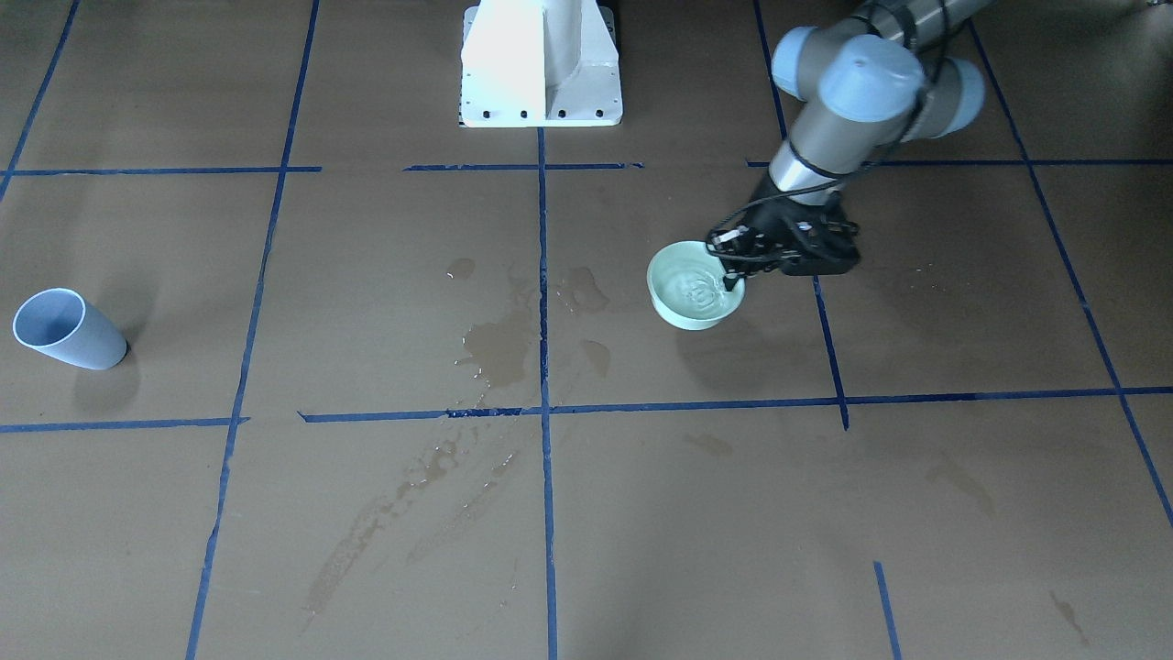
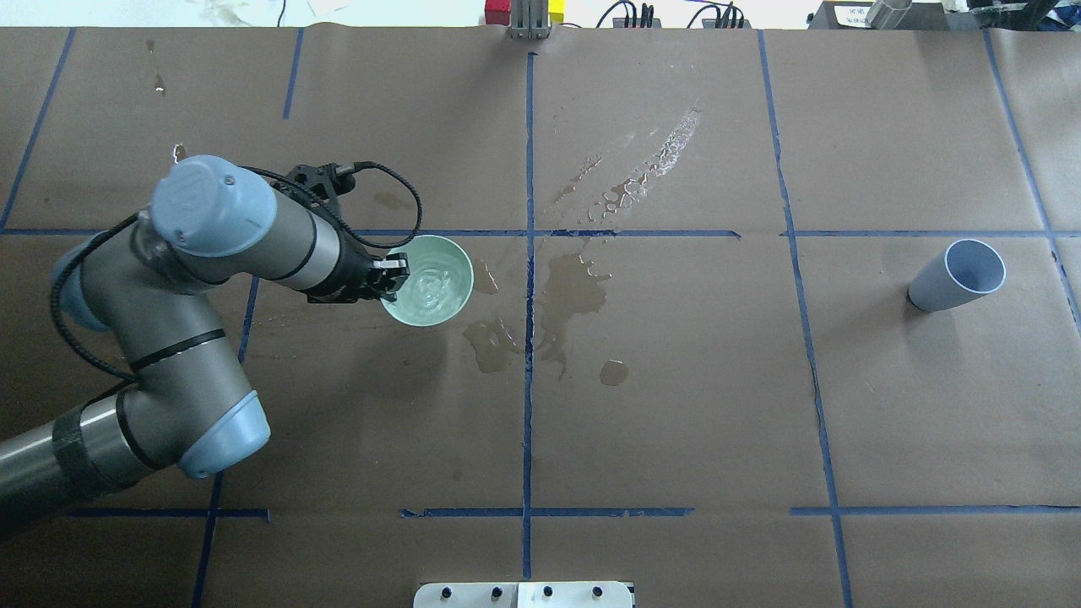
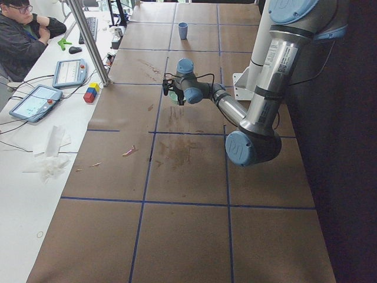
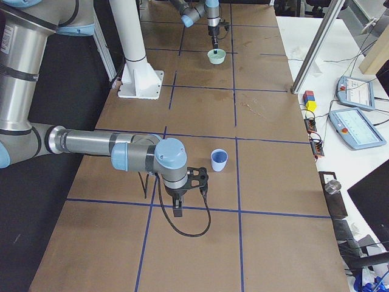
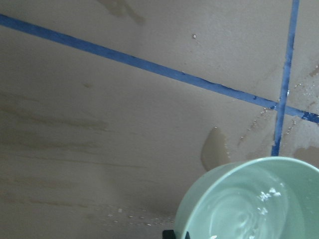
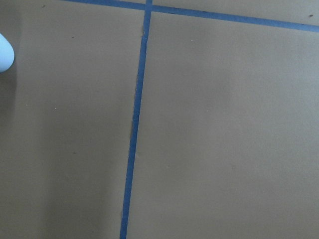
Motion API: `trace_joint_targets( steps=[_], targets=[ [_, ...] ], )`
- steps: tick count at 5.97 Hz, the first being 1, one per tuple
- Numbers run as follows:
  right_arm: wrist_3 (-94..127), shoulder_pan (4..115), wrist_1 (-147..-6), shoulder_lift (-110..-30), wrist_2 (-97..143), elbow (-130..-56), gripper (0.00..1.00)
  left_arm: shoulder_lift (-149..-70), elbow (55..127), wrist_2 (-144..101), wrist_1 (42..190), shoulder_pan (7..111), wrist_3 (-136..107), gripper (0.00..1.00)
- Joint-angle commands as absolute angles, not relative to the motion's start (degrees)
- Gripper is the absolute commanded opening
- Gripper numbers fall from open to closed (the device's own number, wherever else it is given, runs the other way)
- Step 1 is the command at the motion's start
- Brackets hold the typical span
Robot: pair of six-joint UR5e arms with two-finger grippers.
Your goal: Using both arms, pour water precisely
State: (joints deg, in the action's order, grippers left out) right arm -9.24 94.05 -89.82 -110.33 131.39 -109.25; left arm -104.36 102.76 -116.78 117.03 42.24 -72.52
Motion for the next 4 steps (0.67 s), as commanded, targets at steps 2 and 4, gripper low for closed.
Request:
trace_joint_targets(
  steps=[2,4],
  targets=[
    [-9.23,94.04,-89.82,-110.30,131.40,-109.25,1.00,-92.57,99.60,-128.63,122.87,55.68,-53.33,0.00],
    [-9.32,94.04,-89.74,-110.39,131.40,-109.34,1.00,-88.61,94.42,-136.19,122.96,63.69,-40.58,0.00]
  ],
)
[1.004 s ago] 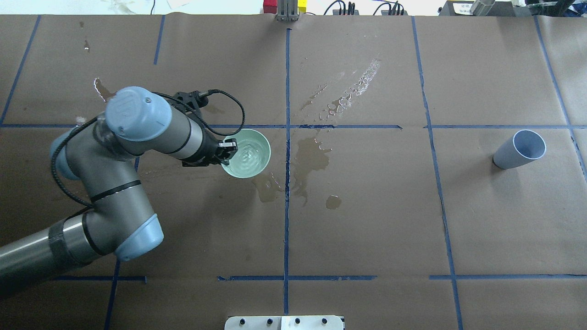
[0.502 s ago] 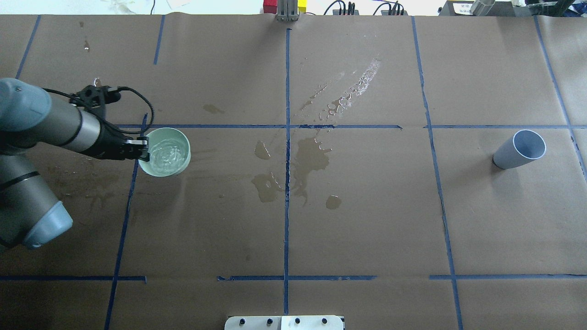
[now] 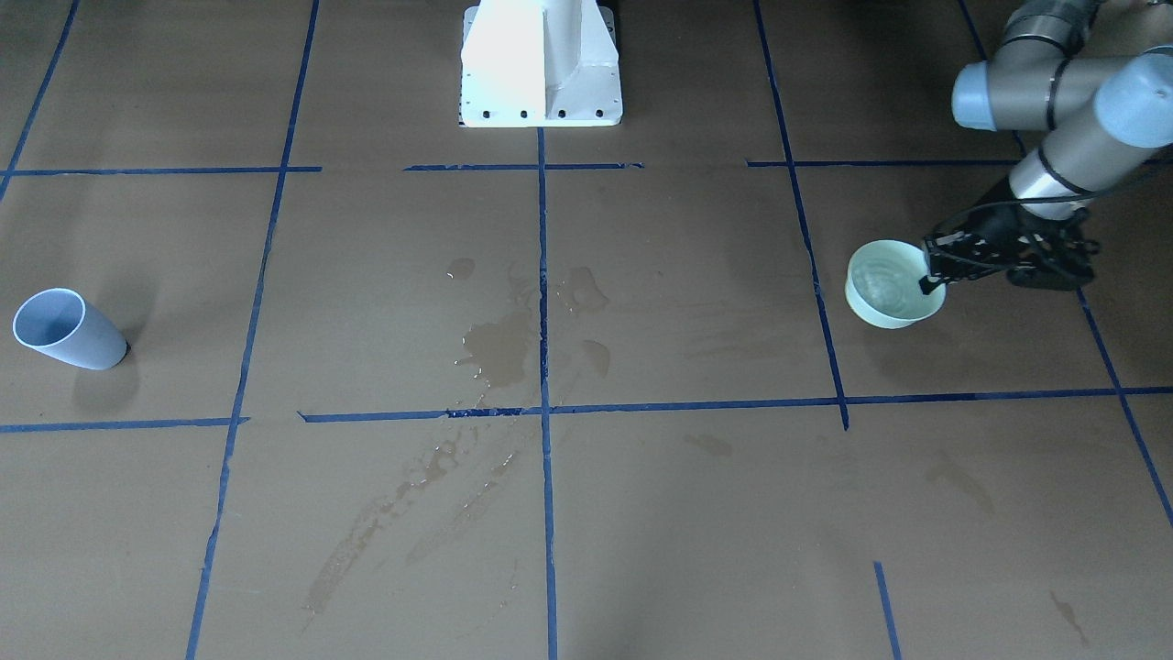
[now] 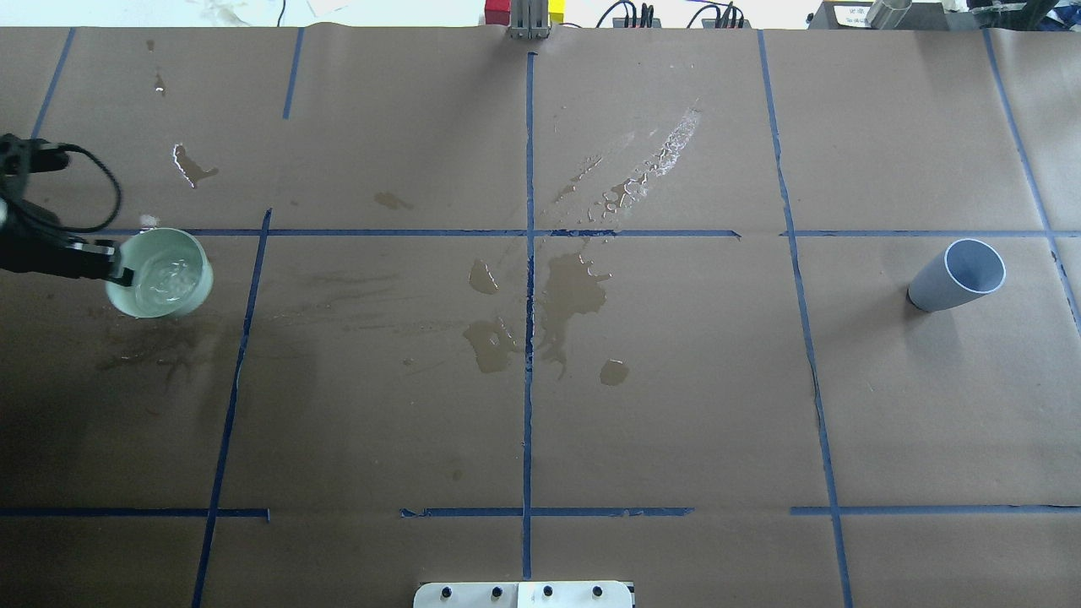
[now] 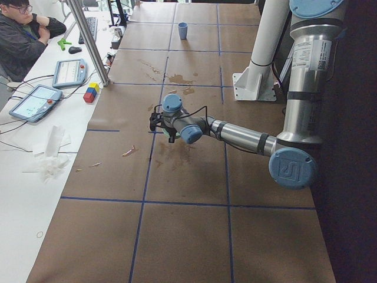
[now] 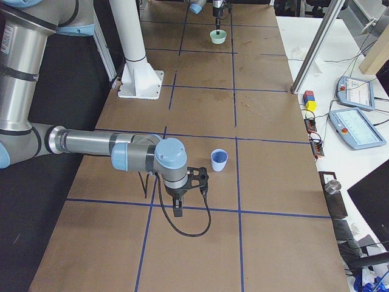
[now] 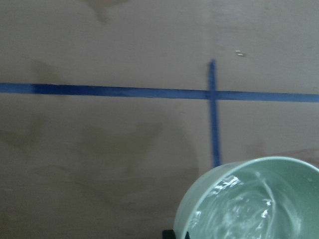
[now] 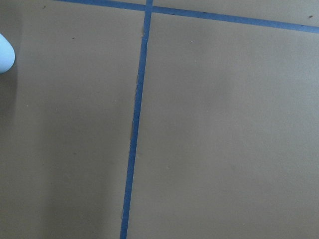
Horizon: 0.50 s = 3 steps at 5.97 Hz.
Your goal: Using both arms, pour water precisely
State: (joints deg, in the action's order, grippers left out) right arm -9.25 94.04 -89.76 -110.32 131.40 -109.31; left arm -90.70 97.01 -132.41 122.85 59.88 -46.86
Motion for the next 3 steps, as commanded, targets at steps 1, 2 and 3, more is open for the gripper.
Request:
trace_joint_targets(
  steps=[1,2,3],
  targets=[
    [-9.32,94.04,-89.74,-110.30,131.40,-109.34,1.00,-87.20,91.87,-137.01,126.09,64.16,-38.78,0.00],
    [-9.40,94.04,-89.74,-110.30,131.40,-109.34,1.00,-86.84,86.02,-137.02,134.30,64.16,-39.54,0.00],
    [-9.49,94.04,-89.65,-110.30,131.48,-109.34,1.00,-87.10,84.48,-137.02,136.21,64.07,-41.20,0.00]
  ],
)
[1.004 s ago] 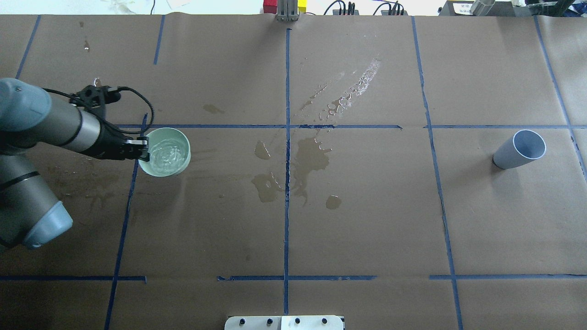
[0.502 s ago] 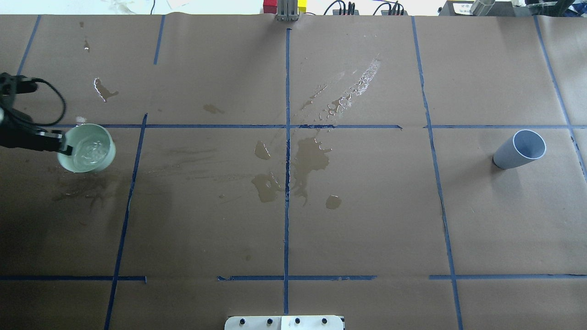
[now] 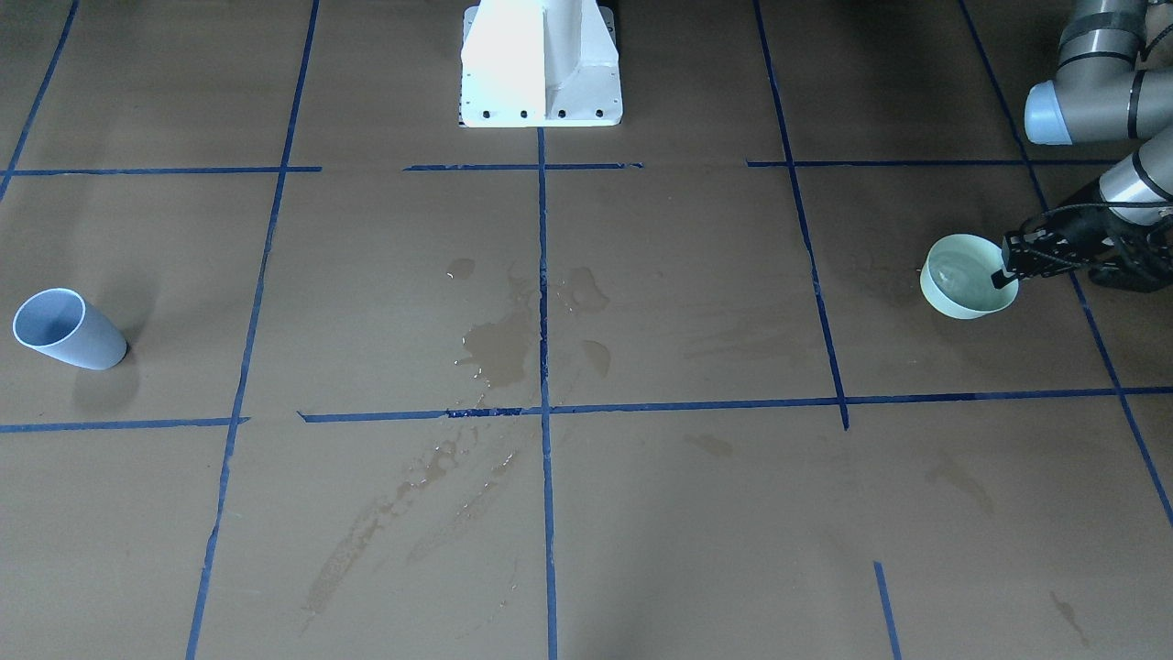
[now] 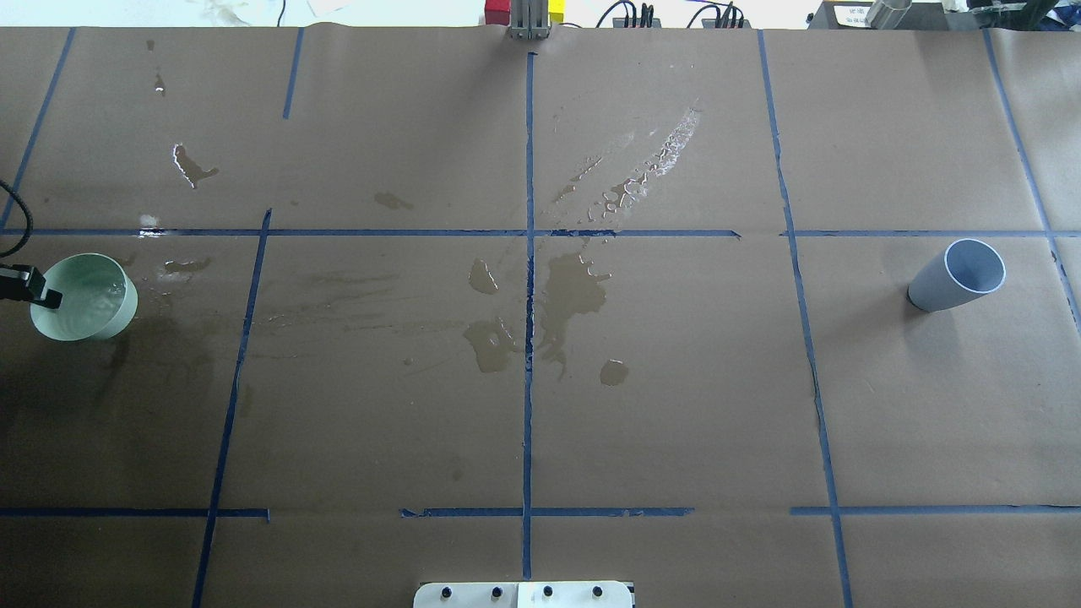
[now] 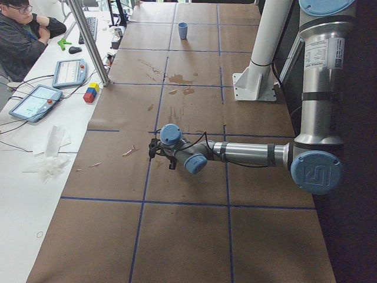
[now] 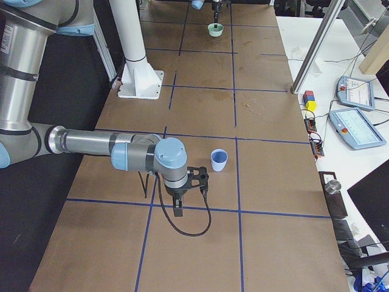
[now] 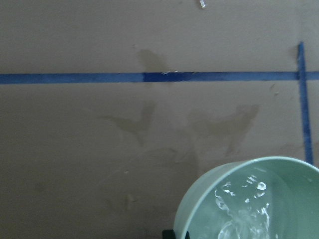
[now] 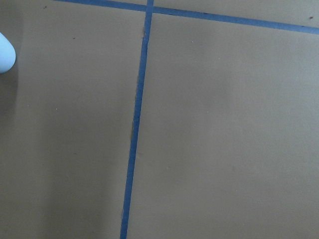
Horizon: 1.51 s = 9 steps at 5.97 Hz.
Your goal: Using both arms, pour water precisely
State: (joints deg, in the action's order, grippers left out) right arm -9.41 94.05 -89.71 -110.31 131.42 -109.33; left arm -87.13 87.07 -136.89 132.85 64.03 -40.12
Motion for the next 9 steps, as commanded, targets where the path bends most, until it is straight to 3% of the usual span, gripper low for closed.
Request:
trace_joint_targets(
  steps=[1,5,6,8,9],
  targets=[
    [-9.58,94.04,-89.65,-110.30,131.48,-109.34,1.00,-87.10,83.24,-136.93,136.84,63.90,-41.13,0.00],
    [-9.84,94.04,-89.65,-110.30,131.40,-109.34,1.00,-88.41,80.95,-136.76,137.11,63.55,-41.22,0.12],
    [-9.84,94.04,-89.65,-110.30,131.40,-109.34,1.00,-88.68,80.60,-136.76,137.11,63.54,-41.31,0.33],
    [-9.76,94.04,-89.65,-110.30,131.40,-109.34,1.00,-89.56,80.77,-136.76,137.11,63.54,-41.57,0.93],
    [-9.67,94.04,-89.65,-110.30,131.48,-109.34,1.00,-89.91,81.73,-137.02,136.76,63.72,-41.40,1.00]
  ],
)
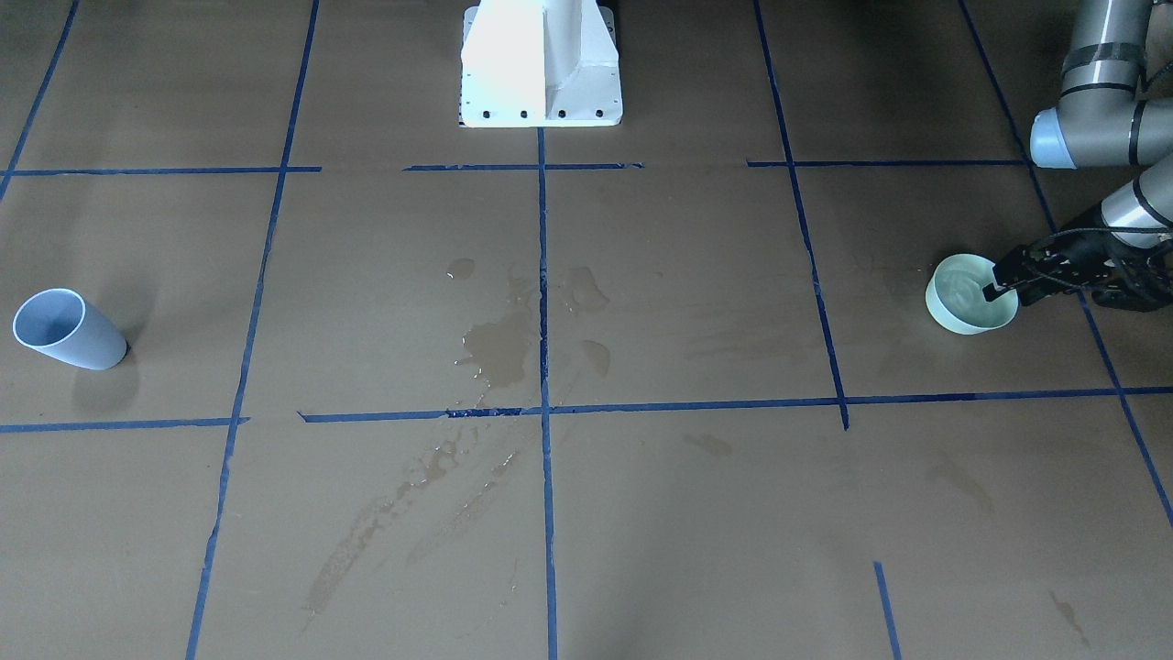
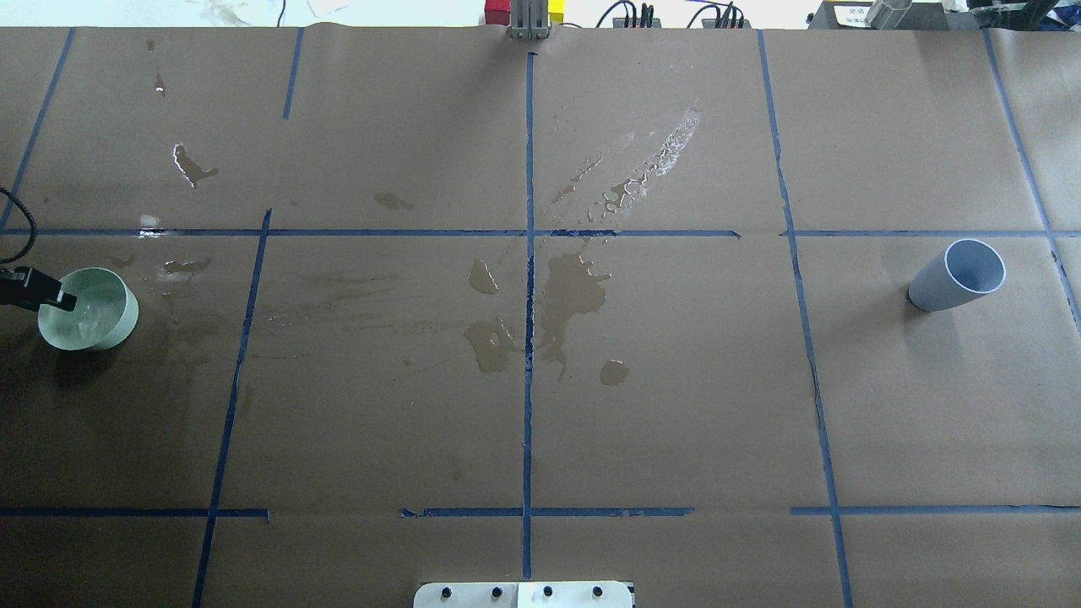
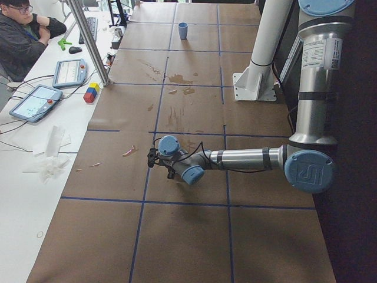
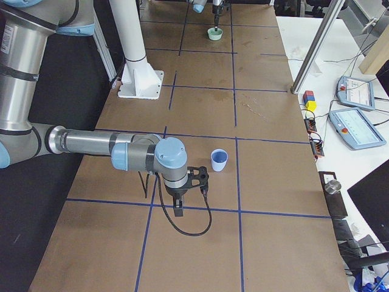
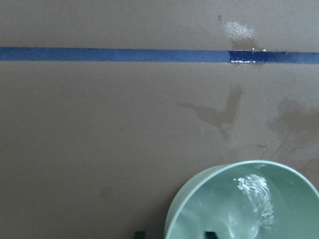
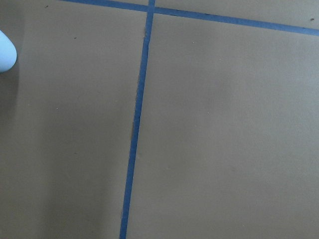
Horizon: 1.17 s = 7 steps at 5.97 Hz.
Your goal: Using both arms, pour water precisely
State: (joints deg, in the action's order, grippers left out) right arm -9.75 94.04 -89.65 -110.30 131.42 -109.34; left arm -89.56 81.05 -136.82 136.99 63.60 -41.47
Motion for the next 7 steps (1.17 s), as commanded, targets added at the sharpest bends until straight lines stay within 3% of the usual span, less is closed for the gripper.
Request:
trace_joint_targets(
  steps=[1,3,7],
  targets=[
    [-9.67,94.04,-89.74,-110.30,131.40,-109.34,1.00,-89.83,82.26,-136.50,136.50,64.33,-40.61,1.00],
    [-9.67,94.04,-89.65,-110.30,131.48,-109.34,1.00,-89.39,82.62,-136.41,133.36,67.82,-33.72,1.00],
    [-9.32,94.04,-89.65,-110.13,131.48,-109.34,1.00,-89.82,89.01,-134.56,104.66,83.20,0.90,1.00]
  ],
)
